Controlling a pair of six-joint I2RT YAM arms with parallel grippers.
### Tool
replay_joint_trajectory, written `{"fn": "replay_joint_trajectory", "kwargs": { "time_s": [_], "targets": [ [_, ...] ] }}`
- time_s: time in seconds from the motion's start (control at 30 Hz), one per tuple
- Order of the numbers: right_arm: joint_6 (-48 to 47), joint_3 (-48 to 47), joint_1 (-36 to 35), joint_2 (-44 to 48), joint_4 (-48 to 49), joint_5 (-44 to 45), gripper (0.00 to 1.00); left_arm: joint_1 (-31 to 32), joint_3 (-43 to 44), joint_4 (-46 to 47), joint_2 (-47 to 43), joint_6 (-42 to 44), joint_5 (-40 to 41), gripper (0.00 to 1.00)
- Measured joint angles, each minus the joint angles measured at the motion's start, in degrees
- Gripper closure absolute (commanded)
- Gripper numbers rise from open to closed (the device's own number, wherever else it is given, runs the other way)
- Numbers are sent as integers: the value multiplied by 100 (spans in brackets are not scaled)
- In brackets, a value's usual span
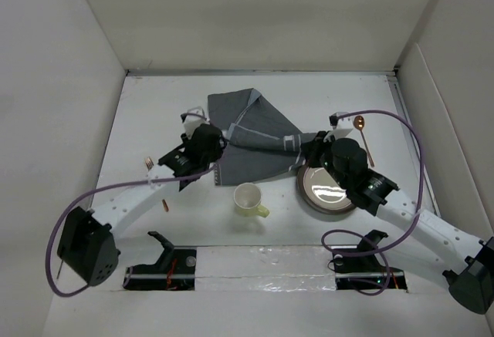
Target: Set the dinner table for one person
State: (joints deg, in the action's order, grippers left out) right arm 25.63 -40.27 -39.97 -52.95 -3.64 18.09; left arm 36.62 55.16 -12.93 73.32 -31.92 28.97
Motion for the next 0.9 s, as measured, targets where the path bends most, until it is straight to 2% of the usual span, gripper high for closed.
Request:
{"fn": "replay_joint_trajectory", "kwargs": {
  "time_s": [0.17,0.3,0.4,0.57,0.9],
  "targets": [
    [-2,129,-48,9,63,20,100,48,-1646,-509,-1091,-1390,-553,49],
    [0,162,-55,11,63,35,100,275,-2273,-848,-1467,-2135,-820,46],
    [9,164,-57,9,66,31,100,380,-2389,-835,-1386,-2481,-870,46],
    [13,166,-57,-2,66,-15,100,382,-2389,-520,-695,-2835,-835,45],
    [22,173,-61,11,66,-70,100,431,-1818,63,629,-2852,-352,52]
  ]
}}
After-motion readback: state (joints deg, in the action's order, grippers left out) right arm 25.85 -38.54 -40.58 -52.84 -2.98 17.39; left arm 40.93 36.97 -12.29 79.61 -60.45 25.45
